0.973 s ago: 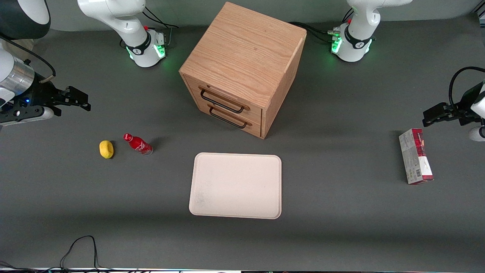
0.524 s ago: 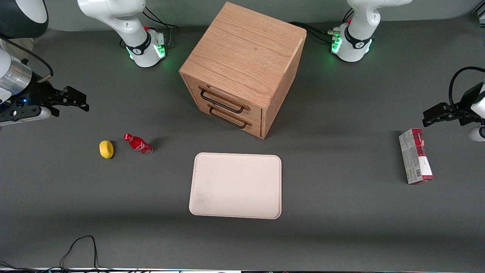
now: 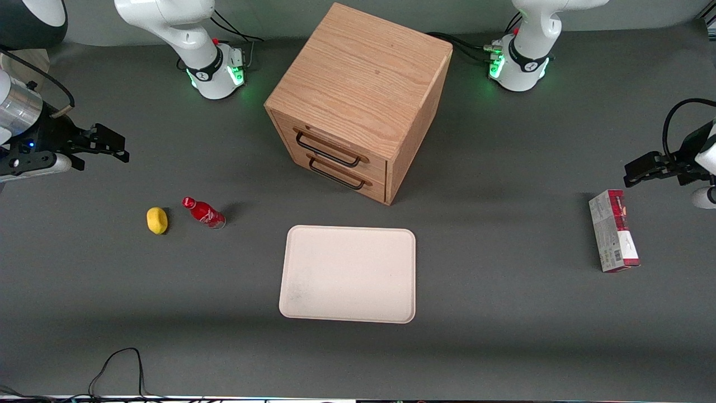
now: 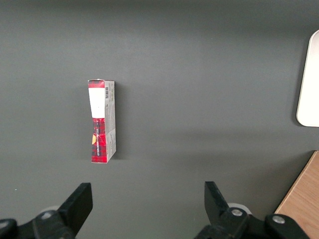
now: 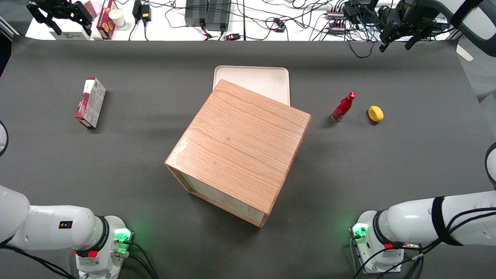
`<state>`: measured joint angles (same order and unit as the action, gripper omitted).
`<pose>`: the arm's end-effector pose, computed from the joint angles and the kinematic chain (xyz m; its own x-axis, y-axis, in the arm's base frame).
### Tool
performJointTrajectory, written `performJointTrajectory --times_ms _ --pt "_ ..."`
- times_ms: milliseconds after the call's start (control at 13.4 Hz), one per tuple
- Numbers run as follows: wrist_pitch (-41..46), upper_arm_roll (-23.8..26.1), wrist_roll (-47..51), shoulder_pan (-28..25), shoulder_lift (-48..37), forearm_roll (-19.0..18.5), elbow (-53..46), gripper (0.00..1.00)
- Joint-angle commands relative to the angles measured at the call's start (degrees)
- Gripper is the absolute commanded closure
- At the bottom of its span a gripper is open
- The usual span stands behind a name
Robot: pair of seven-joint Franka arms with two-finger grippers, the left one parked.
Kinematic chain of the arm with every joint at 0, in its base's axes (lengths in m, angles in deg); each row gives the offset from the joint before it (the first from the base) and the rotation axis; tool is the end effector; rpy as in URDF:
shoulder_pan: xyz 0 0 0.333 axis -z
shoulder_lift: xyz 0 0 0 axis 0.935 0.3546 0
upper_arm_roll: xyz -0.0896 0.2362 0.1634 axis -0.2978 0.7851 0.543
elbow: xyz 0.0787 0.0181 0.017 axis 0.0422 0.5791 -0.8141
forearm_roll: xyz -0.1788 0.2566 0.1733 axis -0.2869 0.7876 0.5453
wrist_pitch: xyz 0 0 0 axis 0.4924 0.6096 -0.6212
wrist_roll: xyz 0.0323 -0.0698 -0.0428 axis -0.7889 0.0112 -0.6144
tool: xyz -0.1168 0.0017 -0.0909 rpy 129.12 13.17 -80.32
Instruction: Place coke bottle on tray
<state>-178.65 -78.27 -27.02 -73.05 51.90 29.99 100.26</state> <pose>0.4936 0.0149 0.5377 0.9923 0.1219 -0.0200 0.1212 -0.9921 -0.0336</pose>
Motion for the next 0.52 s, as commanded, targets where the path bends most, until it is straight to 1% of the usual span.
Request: performJointTrajectory --times_ms 0,374,449 --pt "1.22 0.25 -0.41 0.22 0.89 0.17 -1.41 0.00" --pt "0.69 0.34 1.08 -0.13 1.95 0.09 -0.02 0.00" --pt "0.61 0.34 1.52 -1.09 1.87 0.09 0.51 0.00"
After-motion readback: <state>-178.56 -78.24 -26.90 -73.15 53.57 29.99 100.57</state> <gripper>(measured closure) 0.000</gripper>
